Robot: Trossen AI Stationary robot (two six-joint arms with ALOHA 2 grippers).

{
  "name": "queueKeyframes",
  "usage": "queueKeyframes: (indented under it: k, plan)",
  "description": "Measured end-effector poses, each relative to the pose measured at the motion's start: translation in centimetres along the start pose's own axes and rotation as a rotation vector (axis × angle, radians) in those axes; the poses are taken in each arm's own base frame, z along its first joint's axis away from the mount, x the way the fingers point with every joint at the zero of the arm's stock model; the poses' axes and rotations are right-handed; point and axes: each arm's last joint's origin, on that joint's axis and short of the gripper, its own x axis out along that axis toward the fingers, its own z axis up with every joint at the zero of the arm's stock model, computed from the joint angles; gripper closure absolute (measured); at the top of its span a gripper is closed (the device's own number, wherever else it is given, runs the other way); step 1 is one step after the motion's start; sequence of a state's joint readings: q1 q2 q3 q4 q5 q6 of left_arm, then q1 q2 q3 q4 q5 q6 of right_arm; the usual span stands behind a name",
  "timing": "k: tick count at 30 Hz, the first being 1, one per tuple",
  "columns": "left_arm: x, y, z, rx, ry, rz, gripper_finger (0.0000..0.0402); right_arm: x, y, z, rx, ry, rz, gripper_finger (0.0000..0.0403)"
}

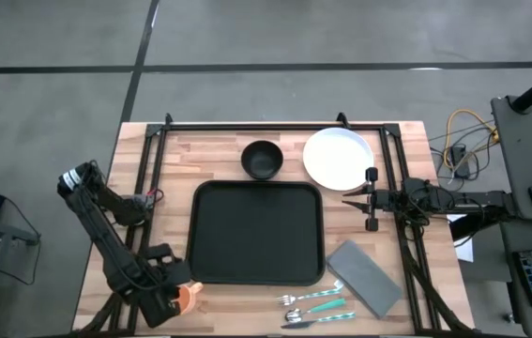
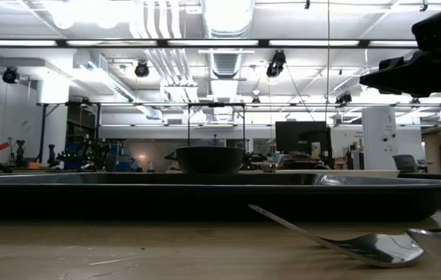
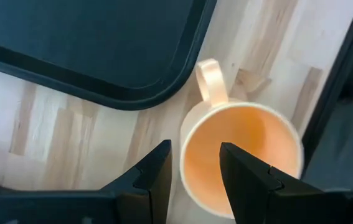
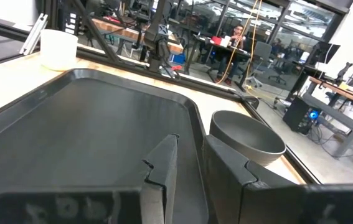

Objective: Set up tray
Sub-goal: Put the orange mug on the top left of the black tray

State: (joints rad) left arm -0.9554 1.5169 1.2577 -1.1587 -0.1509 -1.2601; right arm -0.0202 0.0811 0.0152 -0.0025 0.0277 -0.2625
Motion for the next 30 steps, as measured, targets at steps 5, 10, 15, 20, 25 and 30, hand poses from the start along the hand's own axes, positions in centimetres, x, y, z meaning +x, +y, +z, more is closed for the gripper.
queueKeyframes:
  k: [5,10,15,20,25,30]
  plan:
    - [0.9,0.4,-0.3,0.007,0.016,0.022,0.0285,0.0,0.0,0.0,0.000,0.000,0.000,0.0335]
    - [1.7,0.2,-0.6,0.011,0.046,-0.012,0.0285,0.0,0.0,0.0,0.000,0.000,0.000,0.0335]
    - [2.7,0.4,-0.9,0.015,0.056,-0.025,0.0285,0.0,0.0,0.0,0.000,0.000,0.000,0.0335]
    - [3.6,0.9,-1.3,0.019,0.077,0.005,0.0285,0.0,0.0,0.0,0.000,0.000,0.000,0.0335]
    - [4.1,1.2,-1.4,0.020,0.081,0.017,0.0285,0.0,0.0,0.0,0.000,0.000,0.000,0.0335]
    - [4.3,1.3,-1.5,0.020,0.083,0.020,0.0285,0.0,0.0,0.0,0.000,0.000,0.000,0.0335]
